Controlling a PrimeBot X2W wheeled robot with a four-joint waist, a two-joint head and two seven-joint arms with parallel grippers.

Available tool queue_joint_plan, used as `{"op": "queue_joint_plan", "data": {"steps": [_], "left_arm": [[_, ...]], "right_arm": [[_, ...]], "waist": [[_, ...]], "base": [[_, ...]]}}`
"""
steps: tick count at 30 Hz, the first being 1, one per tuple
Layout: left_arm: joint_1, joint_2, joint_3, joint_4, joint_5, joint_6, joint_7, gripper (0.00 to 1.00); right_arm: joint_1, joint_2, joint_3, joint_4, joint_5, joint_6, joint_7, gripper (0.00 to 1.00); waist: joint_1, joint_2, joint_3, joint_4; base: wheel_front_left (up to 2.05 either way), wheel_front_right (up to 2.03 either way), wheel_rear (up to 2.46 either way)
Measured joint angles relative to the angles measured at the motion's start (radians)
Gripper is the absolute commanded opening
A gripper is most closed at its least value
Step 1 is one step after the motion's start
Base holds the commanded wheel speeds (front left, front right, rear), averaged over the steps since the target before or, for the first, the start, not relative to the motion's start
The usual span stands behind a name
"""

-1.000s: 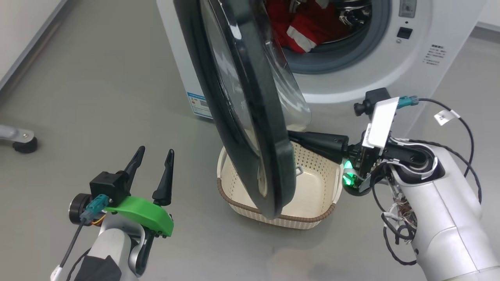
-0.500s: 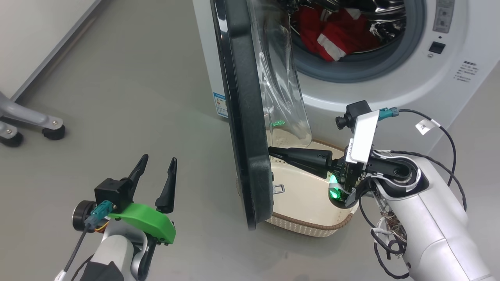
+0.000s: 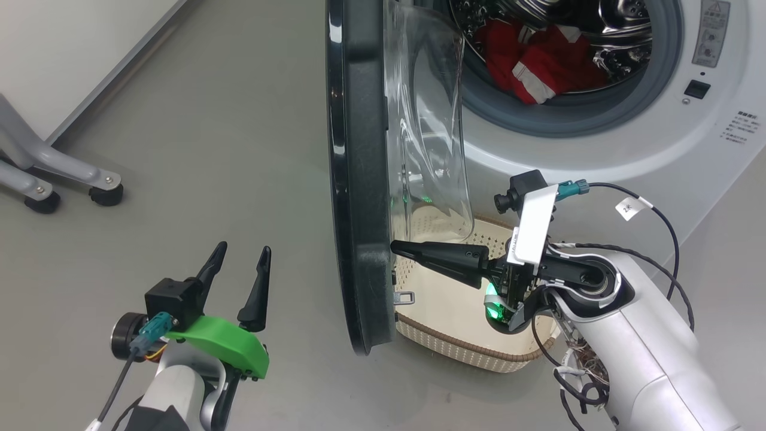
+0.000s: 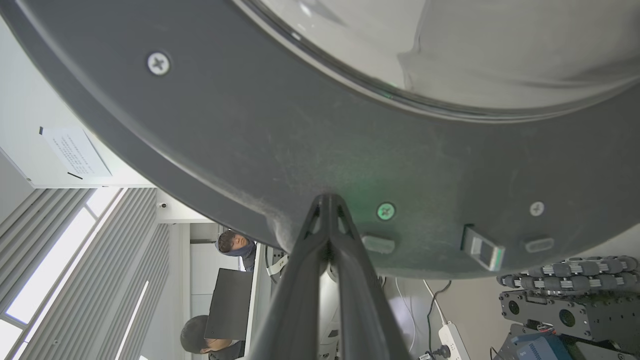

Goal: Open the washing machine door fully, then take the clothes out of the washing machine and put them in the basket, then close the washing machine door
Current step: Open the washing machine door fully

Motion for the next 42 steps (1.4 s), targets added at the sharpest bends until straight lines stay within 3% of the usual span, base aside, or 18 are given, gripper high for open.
{"op": "queue_joint_plan", "data": {"steps": [13, 24, 25, 26, 34, 42], "left_arm": [[0.009, 0.000, 0.001, -0.010, 0.000, 0.006, 0.000, 1.00], [0.015, 0.001, 0.012, -0.014, -0.002, 0.011, 0.000, 1.00], [0.017, 0.000, 0.012, -0.014, -0.002, 0.016, 0.000, 1.00], [0.019, 0.000, 0.012, -0.014, -0.002, 0.016, 0.000, 1.00], [0.033, 0.001, 0.014, -0.015, -0.002, 0.017, 0.000, 1.00], [0.033, 0.000, 0.012, -0.015, -0.002, 0.018, 0.000, 1.00]], "right_arm": [[-0.001, 0.000, 0.038, 0.002, 0.022, 0.000, -0.080, 0.00], [0.043, 0.003, -0.067, -0.014, -0.027, 0.000, -0.206, 0.00], [0.051, 0.004, -0.081, -0.021, -0.030, 0.000, -0.220, 0.36], [0.059, 0.004, -0.096, -0.030, -0.030, 0.000, -0.237, 1.00], [0.120, -0.016, -0.156, -0.085, -0.120, 0.000, -0.358, 1.00], [0.178, -0.080, -0.202, -0.119, -0.363, 0.000, -0.600, 1.00]], "waist": [[0.0000, 0.0000, 0.003, 0.002], [0.0000, 0.0000, -0.004, -0.015], [0.0000, 0.0000, -0.005, -0.019], [0.0000, 0.0000, -0.007, -0.023], [0.0000, 0.0000, -0.018, -0.048], [0.0000, 0.0000, -0.021, -0.061]], "base": [[0.00, 0.00, 0.00], [0.00, 0.00, 0.00], [0.00, 0.00, 0.00], [0.00, 0.00, 0.00], [0.00, 0.00, 0.00], [0.00, 0.00, 0.00]]}}
